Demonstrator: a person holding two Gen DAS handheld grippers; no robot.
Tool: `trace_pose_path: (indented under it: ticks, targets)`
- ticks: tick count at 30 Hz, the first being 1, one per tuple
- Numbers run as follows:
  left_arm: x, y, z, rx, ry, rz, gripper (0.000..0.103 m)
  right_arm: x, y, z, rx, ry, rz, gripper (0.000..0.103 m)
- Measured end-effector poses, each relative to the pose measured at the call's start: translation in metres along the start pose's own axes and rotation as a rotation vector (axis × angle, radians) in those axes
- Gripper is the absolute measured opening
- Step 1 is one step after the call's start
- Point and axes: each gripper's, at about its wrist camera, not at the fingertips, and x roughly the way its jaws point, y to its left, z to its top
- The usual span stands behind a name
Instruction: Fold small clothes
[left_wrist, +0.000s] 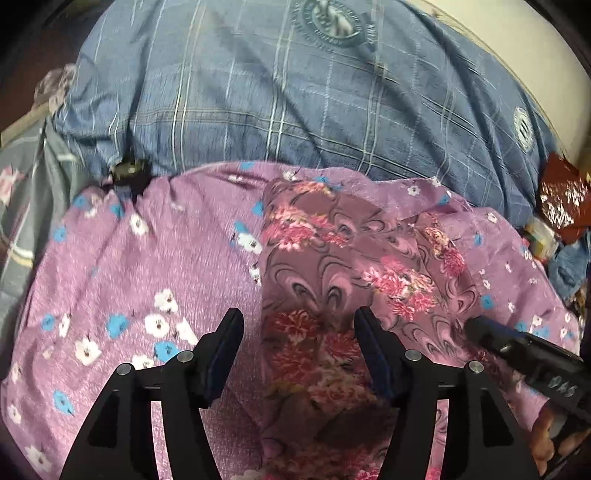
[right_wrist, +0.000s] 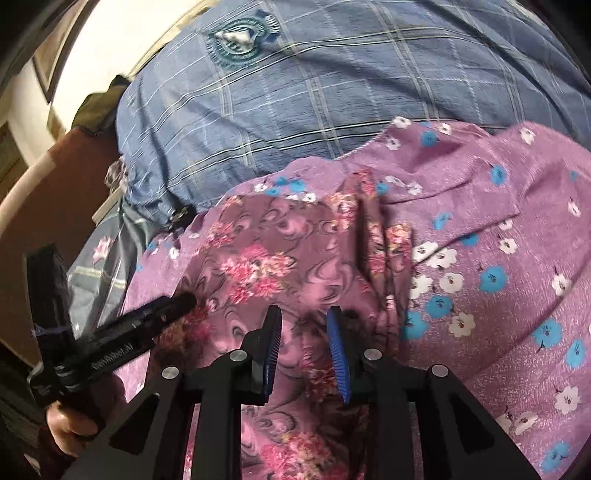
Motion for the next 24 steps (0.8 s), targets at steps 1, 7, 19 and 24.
trace_pose_path:
  ticks: [1,7,19,24]
  targets:
    - [0.008,-0.002,-0.004,0.027,0.029,0.037,0.073,0.012,0.001,-0.003,-0.007,0.051,-0.037,0.029]
    - [0.021,0.006,-0.01,-0.023,0.099,0.057,0.083,-0.003,0.0,-0.006,0.012,0.009,-0.062,0.03]
    - [-0.13,-0.057,-0.065,0.144,-0.171,0.376,0.083,-0.123,0.035,-0.04,0.02,-0.193,-0.253,0.047]
    - [-0.208,-0.095,-0.097,0.194,-0.26,0.377,0.083,-0.177,0.062,-0.054,-0.021,-0.239,-0.28,0.047]
